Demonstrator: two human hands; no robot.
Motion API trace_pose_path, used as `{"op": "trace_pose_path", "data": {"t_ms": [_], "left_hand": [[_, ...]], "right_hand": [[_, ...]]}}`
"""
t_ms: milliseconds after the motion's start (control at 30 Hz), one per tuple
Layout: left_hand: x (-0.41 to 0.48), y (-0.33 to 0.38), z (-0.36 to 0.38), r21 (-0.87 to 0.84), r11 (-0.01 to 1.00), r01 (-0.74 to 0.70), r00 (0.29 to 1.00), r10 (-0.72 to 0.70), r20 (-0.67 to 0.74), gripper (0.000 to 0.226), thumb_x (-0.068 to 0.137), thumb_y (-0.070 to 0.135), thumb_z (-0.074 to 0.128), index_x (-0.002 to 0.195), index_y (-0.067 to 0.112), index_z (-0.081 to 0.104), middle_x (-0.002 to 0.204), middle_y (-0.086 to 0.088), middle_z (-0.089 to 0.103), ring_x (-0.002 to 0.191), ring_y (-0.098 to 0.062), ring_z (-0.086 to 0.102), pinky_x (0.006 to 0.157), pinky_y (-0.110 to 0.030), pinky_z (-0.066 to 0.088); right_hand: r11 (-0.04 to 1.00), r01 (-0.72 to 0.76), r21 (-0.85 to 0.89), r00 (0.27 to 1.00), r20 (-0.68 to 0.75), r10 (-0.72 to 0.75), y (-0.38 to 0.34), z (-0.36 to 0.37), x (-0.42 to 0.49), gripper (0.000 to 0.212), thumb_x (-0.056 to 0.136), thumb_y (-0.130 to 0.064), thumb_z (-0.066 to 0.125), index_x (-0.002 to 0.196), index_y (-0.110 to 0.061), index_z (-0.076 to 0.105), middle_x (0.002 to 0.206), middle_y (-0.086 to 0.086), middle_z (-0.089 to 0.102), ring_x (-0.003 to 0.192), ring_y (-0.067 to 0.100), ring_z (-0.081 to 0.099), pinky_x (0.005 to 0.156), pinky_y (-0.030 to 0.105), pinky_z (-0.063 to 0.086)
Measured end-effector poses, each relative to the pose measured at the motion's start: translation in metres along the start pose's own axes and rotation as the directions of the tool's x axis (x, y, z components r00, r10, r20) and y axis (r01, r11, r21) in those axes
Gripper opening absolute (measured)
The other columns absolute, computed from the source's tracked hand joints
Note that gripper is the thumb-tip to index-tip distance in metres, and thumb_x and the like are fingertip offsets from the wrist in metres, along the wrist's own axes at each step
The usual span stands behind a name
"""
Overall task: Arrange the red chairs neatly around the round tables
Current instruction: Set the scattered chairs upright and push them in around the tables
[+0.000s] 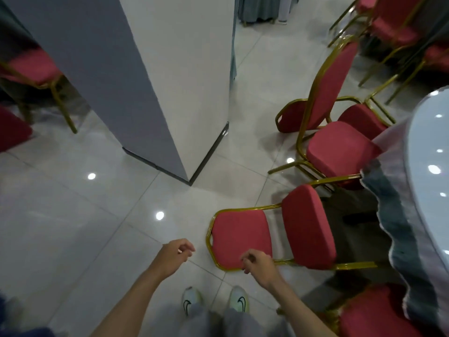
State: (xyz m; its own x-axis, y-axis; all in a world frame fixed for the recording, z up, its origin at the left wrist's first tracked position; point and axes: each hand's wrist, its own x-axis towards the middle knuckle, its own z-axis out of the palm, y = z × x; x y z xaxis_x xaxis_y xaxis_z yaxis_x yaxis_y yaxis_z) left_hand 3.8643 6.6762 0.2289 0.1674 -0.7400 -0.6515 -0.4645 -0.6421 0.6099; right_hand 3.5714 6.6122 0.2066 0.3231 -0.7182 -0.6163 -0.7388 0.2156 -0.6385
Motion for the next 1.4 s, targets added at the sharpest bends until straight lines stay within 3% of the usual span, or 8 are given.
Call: {"op": "trace_pose_path", "data": {"t_ms": [300,500,700,867,1067,1200,1300,1400], "left_hand": [[0.200,-0.117,0.075,-0.106,0.987,0.117,0.993,-0.119,-0.017,0.025,0.100,0.008,0.053,0.091,0.021,0.072,0.092,-0.004,0.076,0.078,-0.017,0.071,0.063,-0.022,0.050],[0.344,-0.218,0.173,-0.144,0.962,0.234,0.972,-0.236,-0.001,0.017,0.100,0.011,0.050,0.099,0.016,0.066,0.096,-0.009,0.071,0.071,-0.025,0.073,0.061,-0.032,0.061],[0.455,-0.295,0.252,-0.065,0.973,0.222,0.973,-0.225,-0.044,0.013,0.099,0.022,0.053,0.106,0.020,0.063,0.100,-0.003,0.066,0.090,-0.027,0.068,0.080,-0.040,0.061],[0.513,-0.335,0.288,0.225,0.963,0.150,0.986,-0.130,-0.103,0.013,0.100,0.022,0.051,0.107,0.013,0.054,0.106,-0.007,0.063,0.093,-0.024,0.062,0.076,-0.035,0.049],[0.542,-0.361,0.314,0.177,0.974,0.142,0.989,-0.133,-0.063,0.021,0.097,0.017,0.057,0.113,0.012,0.045,0.110,-0.011,0.057,0.089,-0.025,0.064,0.073,-0.040,0.055],[0.548,-0.360,0.325,0.076,0.978,0.193,0.980,-0.188,-0.073,0.041,0.096,0.021,0.059,0.129,0.006,0.039,0.116,-0.015,0.058,0.097,-0.032,0.066,0.069,-0.038,0.053],[0.557,-0.361,0.326,0.087,0.970,0.226,0.970,-0.217,-0.109,0.024,0.097,0.017,0.057,0.117,0.010,0.044,0.109,-0.013,0.061,0.093,-0.030,0.066,0.074,-0.040,0.058],[0.565,-0.363,0.330,0.133,0.980,0.147,0.980,-0.126,-0.151,0.014,0.099,0.022,0.058,0.105,0.015,0.048,0.104,-0.012,0.063,0.089,-0.030,0.066,0.073,-0.037,0.056]], "right_hand": [[0.992,0.008,0.127,0.999,-0.042,-0.003,0.077,0.101,0.183,0.027,0.098,-0.005,0.056,0.086,-0.025,0.071,0.080,0.000,0.076,0.071,0.011,0.074,0.077,0.038,0.063],[0.989,-0.027,0.149,0.999,-0.041,0.033,0.188,0.191,0.319,0.029,0.097,0.003,0.054,0.088,-0.021,0.067,0.072,-0.002,0.073,0.062,0.006,0.070,0.073,0.034,0.062],[0.994,-0.035,0.106,0.996,-0.079,0.043,0.298,0.261,0.424,0.034,0.095,-0.003,0.058,0.087,-0.036,0.062,0.087,-0.001,0.072,0.079,0.018,0.069,0.081,0.044,0.059],[0.998,-0.051,0.042,0.992,-0.111,0.056,0.344,0.280,0.463,0.021,0.096,-0.007,0.062,0.094,-0.028,0.065,0.099,-0.004,0.069,0.094,0.015,0.065,0.083,0.027,0.048],[0.987,-0.162,-0.011,0.983,-0.088,0.161,0.381,0.291,0.478,0.030,0.092,-0.008,0.069,0.083,-0.035,0.057,0.084,-0.006,0.064,0.083,0.015,0.063,0.079,0.026,0.049],[0.978,-0.194,0.069,0.978,-0.067,0.199,0.385,0.293,0.475,0.023,0.094,-0.004,0.066,0.089,-0.027,0.061,0.087,0.003,0.064,0.077,0.012,0.059,0.069,0.019,0.046],[0.977,-0.166,0.133,0.983,-0.061,0.175,0.383,0.293,0.477,0.022,0.096,-0.007,0.064,0.092,-0.028,0.063,0.086,-0.002,0.065,0.074,0.008,0.058,0.066,0.018,0.046],[0.970,-0.106,0.219,0.984,-0.116,0.134,0.374,0.293,0.473,0.024,0.099,-0.009,0.060,0.095,-0.031,0.067,0.092,-0.010,0.068,0.082,0.003,0.061,0.069,0.014,0.045]]}}
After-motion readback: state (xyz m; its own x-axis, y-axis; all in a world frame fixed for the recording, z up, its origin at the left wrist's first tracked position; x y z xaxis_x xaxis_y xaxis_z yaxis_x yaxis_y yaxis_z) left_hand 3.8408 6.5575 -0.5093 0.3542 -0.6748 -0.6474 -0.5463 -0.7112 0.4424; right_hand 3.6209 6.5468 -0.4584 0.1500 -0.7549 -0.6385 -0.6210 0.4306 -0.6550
